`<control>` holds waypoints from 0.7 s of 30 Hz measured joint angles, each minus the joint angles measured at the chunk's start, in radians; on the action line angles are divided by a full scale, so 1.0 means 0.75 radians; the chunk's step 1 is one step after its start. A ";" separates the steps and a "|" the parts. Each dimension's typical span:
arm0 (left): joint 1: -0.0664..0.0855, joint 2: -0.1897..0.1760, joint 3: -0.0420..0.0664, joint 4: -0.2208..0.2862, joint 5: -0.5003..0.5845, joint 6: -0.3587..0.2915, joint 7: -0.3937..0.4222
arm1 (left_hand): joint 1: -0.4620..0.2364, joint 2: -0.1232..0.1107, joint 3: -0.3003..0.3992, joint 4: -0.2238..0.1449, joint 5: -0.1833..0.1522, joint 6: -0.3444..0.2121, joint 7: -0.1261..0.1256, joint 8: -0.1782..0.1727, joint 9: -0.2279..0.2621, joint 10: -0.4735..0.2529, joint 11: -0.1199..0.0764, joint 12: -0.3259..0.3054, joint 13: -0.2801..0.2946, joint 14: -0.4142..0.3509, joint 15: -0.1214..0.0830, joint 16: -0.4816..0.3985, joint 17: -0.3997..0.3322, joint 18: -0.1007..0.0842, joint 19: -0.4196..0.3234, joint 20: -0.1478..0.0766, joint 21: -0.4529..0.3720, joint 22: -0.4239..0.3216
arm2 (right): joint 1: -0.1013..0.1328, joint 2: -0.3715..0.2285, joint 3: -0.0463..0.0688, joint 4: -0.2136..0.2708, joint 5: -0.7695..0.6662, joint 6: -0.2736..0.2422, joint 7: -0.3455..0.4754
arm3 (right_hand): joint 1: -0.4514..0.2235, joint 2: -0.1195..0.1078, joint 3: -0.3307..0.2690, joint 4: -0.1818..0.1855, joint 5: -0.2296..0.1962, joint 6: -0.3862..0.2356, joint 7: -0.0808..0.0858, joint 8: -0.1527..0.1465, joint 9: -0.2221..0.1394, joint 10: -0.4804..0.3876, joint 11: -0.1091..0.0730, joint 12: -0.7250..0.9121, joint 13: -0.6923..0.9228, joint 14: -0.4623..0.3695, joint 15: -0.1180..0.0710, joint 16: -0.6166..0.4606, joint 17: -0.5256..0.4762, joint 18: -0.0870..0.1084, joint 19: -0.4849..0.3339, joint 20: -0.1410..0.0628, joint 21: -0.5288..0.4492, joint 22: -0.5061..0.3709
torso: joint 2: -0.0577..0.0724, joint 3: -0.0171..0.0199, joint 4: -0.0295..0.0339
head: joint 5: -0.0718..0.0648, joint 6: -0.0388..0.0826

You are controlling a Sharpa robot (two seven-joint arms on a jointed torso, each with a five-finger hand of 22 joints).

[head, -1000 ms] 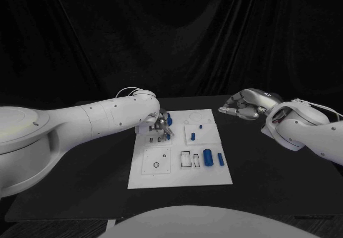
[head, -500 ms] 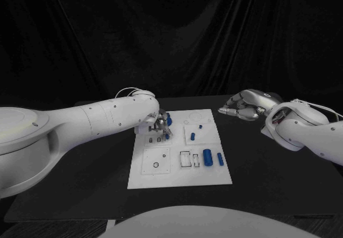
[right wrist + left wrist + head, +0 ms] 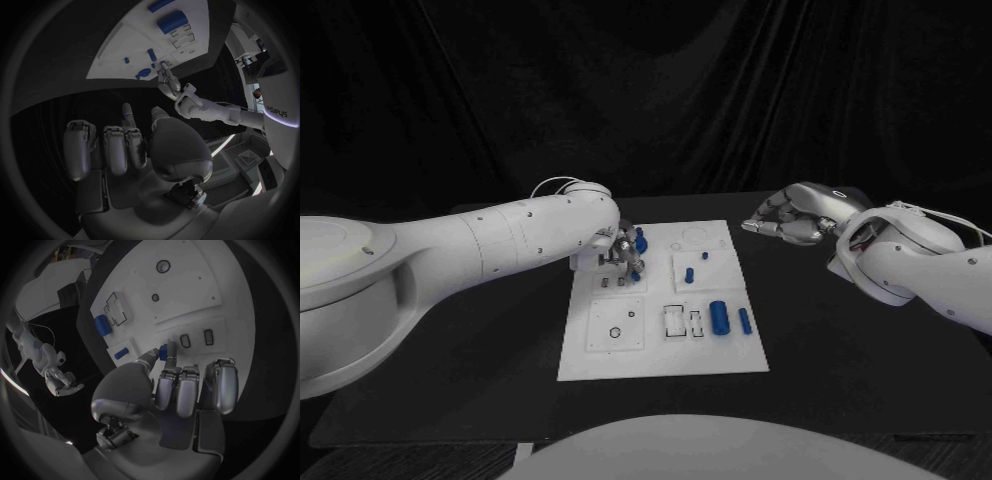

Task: Assemble the parts on the task board

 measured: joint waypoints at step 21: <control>0.000 -0.103 0.000 0.122 0.000 -0.050 -0.039 | -0.159 -0.081 0.317 -0.096 0.090 0.059 -0.012 -0.003 0.097 -0.003 -0.029 0.000 0.000 -0.001 -0.029 0.000 0.000 0.000 0.072 -0.034 0.028 0.000 | -0.004 0.000 0.000 -0.009 0.000 0.024 -0.012 | 0.005 0.005 0.000 0.000 0.000 0.000 0.000 0.000 0.001 0.000 0.000 0.000 0.000 0.000 0.000 -0.010 0.000 0.022 0.000 0.000 -0.013 0.000 | -0.003 0.0004 0.0012 | 0.011 0.000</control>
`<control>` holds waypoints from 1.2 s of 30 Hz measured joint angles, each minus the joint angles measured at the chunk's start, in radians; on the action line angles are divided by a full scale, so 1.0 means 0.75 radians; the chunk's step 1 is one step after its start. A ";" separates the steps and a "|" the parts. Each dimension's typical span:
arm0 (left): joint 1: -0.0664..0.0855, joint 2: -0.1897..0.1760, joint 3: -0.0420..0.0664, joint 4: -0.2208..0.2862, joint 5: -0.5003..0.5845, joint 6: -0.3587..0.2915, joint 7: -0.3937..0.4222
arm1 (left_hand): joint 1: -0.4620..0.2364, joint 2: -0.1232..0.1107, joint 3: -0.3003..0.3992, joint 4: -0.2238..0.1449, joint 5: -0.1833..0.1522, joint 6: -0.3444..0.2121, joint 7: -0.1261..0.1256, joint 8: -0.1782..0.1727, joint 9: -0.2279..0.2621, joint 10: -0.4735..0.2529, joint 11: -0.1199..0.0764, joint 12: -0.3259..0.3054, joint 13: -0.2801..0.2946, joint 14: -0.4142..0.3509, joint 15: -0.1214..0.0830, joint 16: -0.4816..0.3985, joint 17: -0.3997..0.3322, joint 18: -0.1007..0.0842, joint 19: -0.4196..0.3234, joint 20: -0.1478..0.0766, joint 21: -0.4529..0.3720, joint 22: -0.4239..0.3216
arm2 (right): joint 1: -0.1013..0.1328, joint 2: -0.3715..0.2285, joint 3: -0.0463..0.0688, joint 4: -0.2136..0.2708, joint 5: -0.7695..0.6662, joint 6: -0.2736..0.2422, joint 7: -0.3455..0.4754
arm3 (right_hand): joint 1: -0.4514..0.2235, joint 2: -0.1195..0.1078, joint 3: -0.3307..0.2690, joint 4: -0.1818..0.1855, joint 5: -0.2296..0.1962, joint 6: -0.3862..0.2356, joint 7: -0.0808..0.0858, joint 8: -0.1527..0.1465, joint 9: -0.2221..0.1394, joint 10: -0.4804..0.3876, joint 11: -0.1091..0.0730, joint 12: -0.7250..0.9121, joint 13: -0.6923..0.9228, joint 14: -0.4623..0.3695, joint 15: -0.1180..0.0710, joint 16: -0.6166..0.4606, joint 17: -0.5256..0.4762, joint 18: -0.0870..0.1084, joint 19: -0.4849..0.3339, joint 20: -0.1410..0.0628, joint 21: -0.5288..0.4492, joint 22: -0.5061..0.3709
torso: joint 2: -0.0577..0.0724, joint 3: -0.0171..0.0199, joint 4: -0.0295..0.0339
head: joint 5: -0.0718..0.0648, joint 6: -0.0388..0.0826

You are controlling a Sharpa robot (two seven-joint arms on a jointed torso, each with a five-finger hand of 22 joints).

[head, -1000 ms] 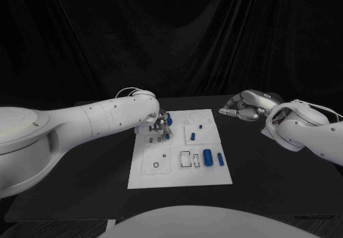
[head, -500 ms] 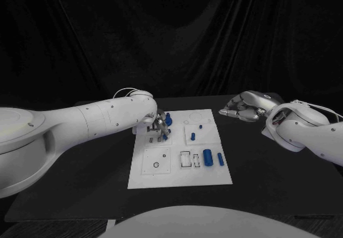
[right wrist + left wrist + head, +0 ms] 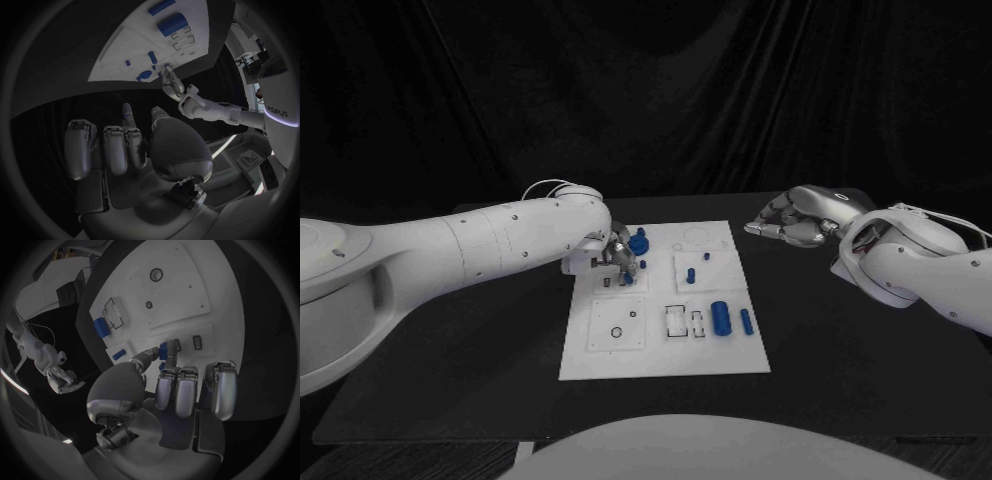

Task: Assemble the parts on the task board

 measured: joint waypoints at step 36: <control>0.003 -0.114 -0.001 0.119 0.034 -0.182 -0.095 | -0.099 -0.022 0.092 -0.003 0.023 0.065 -0.017 -0.032 0.007 0.003 -0.024 0.000 0.000 -0.002 -0.030 0.000 0.000 0.000 0.013 -0.023 0.009 0.001 | -0.008 0.012 0.000 -0.011 0.000 0.035 -0.021 | 0.016 0.005 0.000 0.000 0.016 0.000 0.000 0.000 0.001 0.000 0.000 0.000 0.001 0.000 0.000 -0.005 0.000 0.000 0.000 0.000 -0.018 0.000 | 0.001 -0.0003 -0.0010 | 0.024 0.000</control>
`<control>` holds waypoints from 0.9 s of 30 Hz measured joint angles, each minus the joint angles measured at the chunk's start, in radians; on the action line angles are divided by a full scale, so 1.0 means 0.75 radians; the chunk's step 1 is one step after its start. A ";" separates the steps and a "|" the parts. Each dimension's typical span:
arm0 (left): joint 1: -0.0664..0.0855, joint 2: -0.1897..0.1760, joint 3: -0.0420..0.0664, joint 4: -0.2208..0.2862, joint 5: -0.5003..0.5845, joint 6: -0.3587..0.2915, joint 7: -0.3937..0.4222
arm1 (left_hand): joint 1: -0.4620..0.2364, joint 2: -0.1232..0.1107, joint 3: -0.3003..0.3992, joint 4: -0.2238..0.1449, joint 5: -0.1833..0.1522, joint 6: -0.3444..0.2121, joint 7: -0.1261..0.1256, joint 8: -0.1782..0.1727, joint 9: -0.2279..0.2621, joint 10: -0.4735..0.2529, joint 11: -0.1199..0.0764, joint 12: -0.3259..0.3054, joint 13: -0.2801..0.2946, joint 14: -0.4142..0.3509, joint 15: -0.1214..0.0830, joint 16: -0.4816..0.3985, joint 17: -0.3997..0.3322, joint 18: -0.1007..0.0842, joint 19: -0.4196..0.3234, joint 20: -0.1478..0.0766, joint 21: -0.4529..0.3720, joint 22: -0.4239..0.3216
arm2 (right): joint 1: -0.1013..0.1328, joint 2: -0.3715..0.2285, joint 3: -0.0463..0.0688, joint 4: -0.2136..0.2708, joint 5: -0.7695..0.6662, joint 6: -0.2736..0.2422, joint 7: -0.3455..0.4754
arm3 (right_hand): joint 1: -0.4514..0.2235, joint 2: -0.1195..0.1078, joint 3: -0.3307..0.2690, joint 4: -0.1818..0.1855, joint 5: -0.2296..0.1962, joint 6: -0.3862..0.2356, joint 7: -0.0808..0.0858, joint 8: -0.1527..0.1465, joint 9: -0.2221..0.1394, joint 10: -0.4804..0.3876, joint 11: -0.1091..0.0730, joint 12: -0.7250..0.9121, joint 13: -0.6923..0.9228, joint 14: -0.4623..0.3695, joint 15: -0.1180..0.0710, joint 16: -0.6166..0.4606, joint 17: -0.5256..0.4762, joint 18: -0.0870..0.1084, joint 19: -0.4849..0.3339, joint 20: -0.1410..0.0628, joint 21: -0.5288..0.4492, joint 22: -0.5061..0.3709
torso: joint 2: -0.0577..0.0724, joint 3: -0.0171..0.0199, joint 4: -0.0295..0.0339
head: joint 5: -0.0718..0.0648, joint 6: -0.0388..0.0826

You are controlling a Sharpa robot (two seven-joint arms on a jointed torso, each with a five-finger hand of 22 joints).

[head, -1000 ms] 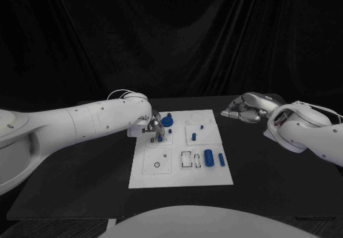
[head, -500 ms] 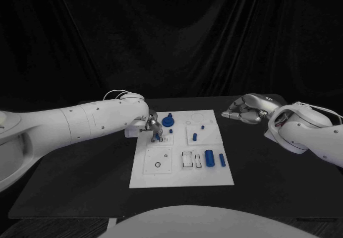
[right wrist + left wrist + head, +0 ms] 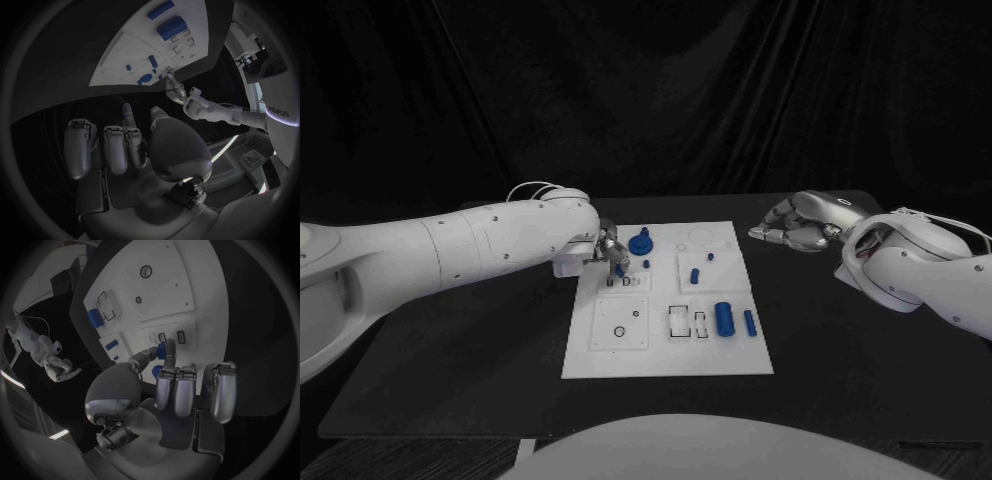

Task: Assemble the parts on the task board

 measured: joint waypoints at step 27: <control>-0.027 -0.012 0.000 0.010 0.085 -0.087 0.004 | -0.008 0.002 0.005 0.006 -0.005 -0.004 -0.003 -0.010 -0.003 0.000 0.000 0.000 0.000 0.000 0.000 0.000 0.000 0.000 0.000 0.000 -0.005 0.000 | -0.004 0.003 0.000 -0.004 0.000 0.003 0.001 | 0.010 0.000 0.000 0.000 0.009 0.000 0.000 0.000 0.001 0.000 0.000 0.000 0.000 0.000 0.000 -0.011 0.000 0.000 0.000 0.000 -0.012 0.001 | 0.000 -0.0008 -0.0005 | 0.007 0.000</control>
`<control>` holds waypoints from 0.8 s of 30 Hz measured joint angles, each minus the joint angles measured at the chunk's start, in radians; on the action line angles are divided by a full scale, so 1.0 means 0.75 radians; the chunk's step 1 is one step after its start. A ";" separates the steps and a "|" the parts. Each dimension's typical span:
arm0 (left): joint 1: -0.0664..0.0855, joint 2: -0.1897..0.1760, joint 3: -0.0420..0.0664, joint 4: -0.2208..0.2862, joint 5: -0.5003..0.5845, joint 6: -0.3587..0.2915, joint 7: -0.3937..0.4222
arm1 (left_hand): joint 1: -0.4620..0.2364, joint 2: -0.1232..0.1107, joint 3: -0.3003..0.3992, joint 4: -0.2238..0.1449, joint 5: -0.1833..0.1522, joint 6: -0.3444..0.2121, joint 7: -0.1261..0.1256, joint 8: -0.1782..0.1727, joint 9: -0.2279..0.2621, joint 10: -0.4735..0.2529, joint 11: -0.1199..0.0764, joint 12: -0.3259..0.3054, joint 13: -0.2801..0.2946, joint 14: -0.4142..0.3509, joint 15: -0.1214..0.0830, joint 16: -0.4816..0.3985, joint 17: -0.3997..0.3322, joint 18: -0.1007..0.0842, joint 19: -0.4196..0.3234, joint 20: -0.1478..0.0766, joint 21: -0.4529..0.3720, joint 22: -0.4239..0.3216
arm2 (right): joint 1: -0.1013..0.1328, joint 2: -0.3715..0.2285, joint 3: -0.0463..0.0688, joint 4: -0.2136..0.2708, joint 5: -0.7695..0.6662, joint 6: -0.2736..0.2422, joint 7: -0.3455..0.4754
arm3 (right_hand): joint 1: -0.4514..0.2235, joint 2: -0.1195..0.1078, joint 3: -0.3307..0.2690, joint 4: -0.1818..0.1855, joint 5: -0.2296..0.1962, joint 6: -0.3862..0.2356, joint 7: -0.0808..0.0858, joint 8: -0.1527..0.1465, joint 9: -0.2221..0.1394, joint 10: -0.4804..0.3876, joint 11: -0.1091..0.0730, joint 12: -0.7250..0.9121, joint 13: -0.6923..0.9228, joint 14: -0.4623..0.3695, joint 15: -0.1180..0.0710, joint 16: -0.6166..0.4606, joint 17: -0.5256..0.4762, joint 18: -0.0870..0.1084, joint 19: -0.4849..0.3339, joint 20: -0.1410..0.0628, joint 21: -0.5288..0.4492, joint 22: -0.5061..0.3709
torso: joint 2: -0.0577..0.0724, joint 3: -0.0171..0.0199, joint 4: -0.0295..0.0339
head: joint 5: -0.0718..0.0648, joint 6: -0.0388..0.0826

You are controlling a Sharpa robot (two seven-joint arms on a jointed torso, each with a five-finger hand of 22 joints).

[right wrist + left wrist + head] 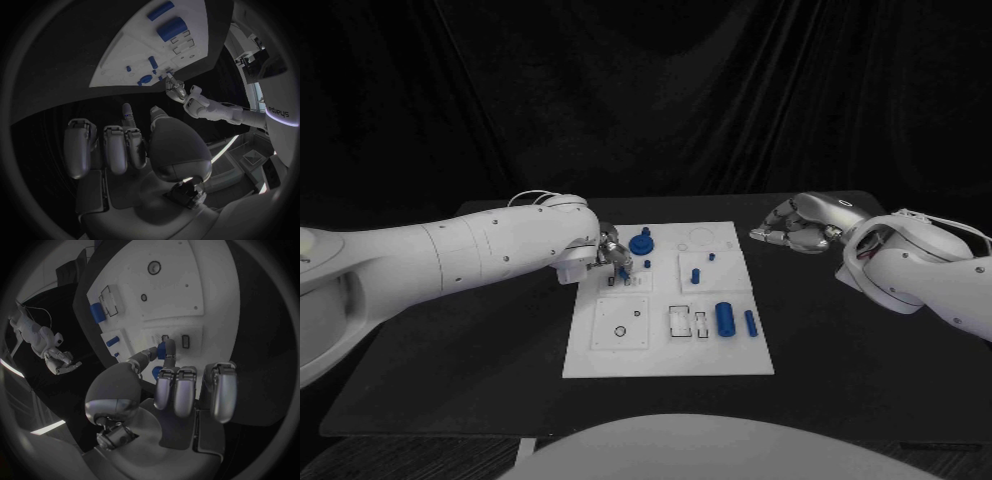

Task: Assemble the parts on the task board

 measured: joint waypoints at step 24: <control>-0.024 -0.007 0.000 -0.004 0.005 -0.008 0.003 | 0.005 0.005 0.003 0.004 -0.008 0.003 0.002 -0.005 -0.001 0.000 0.000 0.000 0.000 0.000 0.000 0.000 0.001 0.000 0.000 0.000 -0.005 0.000 | -0.006 0.008 0.000 -0.005 0.000 -0.004 0.021 | 0.018 0.000 0.004 -0.004 0.016 0.000 0.000 0.005 0.002 0.000 0.000 0.000 0.000 0.000 0.000 0.000 0.000 0.000 0.000 0.000 0.000 0.000 | 0.000 0.0004 -0.0006 | 0.004 0.000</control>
